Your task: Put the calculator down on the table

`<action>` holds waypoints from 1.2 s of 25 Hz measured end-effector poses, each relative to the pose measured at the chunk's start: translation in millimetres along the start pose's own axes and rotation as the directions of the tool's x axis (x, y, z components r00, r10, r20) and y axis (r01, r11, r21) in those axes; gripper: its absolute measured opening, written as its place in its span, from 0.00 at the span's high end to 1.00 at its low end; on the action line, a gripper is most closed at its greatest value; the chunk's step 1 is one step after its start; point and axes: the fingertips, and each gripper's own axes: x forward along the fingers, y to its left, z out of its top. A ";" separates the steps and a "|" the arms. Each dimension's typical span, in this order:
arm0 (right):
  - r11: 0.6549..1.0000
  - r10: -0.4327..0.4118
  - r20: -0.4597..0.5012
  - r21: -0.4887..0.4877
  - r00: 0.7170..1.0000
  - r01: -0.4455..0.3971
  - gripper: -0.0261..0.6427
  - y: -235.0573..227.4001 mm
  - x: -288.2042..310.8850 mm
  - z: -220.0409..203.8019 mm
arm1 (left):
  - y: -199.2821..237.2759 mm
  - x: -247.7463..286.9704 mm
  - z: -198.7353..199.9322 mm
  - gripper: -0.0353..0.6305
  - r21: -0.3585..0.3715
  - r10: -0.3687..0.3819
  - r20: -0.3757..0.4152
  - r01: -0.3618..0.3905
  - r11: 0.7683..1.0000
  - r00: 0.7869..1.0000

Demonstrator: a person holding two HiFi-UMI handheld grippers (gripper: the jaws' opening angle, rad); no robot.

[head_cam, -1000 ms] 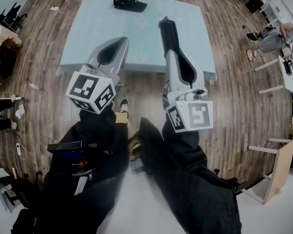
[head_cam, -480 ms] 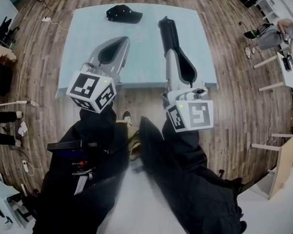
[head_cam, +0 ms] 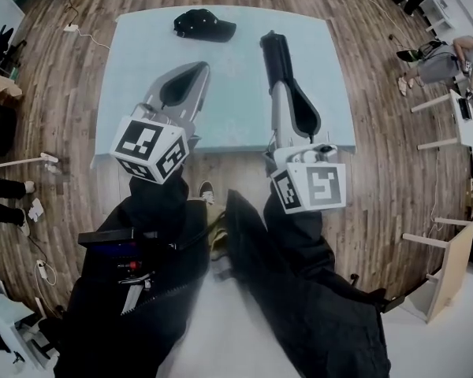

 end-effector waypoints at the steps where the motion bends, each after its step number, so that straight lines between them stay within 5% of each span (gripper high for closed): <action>1: 1.000 0.003 -0.009 0.000 1.000 -0.003 0.89 1.2 4.1 -2.7 | 3.9 0.0 -2.1 0.94 -0.005 0.002 -0.005 -0.002 1.000 1.000; 13: 0.999 0.043 -0.099 0.009 0.994 -0.043 0.89 11.1 45.2 -42.5 | 49.7 6.9 -37.2 0.94 -0.068 0.037 -0.062 -0.041 0.997 0.997; 30: 0.993 0.106 -0.164 0.076 0.981 -0.094 0.89 -43.3 58.3 -76.0 | 41.8 52.6 -65.3 0.94 -0.076 0.113 -0.150 -0.125 0.989 0.982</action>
